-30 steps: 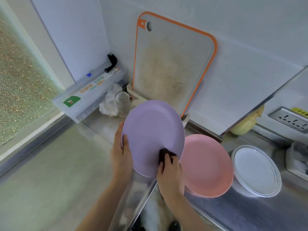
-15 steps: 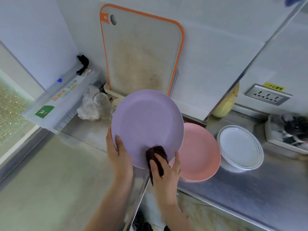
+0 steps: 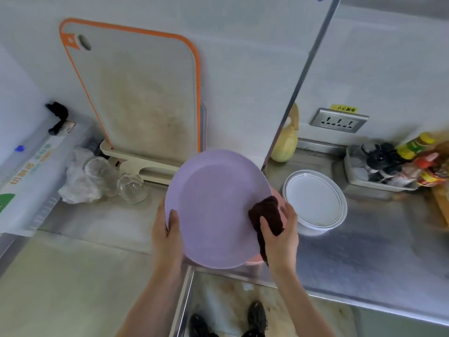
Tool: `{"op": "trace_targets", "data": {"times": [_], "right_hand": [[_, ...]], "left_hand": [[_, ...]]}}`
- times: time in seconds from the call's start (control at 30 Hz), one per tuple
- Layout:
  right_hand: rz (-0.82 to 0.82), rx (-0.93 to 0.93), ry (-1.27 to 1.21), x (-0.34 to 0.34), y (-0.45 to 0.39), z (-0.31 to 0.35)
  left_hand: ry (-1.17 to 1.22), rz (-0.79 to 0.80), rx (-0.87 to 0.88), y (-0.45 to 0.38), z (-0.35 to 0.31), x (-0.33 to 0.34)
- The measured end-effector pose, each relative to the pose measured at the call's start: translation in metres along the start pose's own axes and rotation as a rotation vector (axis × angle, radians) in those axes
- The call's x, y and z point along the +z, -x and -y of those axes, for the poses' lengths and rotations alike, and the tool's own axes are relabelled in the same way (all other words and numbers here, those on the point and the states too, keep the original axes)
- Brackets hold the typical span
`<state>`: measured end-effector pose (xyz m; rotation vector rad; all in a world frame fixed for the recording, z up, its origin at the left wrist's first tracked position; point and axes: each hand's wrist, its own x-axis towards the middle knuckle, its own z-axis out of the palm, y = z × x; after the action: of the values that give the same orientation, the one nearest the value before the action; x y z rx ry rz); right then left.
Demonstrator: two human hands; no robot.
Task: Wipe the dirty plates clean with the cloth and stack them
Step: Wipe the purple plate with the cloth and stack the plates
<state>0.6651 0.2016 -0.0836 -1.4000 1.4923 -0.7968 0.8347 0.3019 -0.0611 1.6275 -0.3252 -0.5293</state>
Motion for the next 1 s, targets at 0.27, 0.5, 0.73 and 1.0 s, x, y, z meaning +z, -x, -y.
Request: {"op": "trace_targets", "data": {"times": [0.27,0.5,0.73,1.0], "right_hand": [[0.317,-0.041,0.220,-0.067,-0.060,0.009],[0.094,0.127,0.139,-0.081,-0.053,-0.021],[-0.033,0.258,0.111,-0.069,-0.046,-0.046],[-0.006,0.283,0.187,-0.042,-0.058,-0.055]], "left_hand": [[-0.174,0.383,-0.078,-0.013,-0.012,0.018],[-0.227,0.282,-0.292,-0.001,0.011,0.050],[-0.396,0.203,-0.317,0.022,0.053,0.066],[-0.451,0.162,-0.387,-0.019,0.078,0.074]]}}
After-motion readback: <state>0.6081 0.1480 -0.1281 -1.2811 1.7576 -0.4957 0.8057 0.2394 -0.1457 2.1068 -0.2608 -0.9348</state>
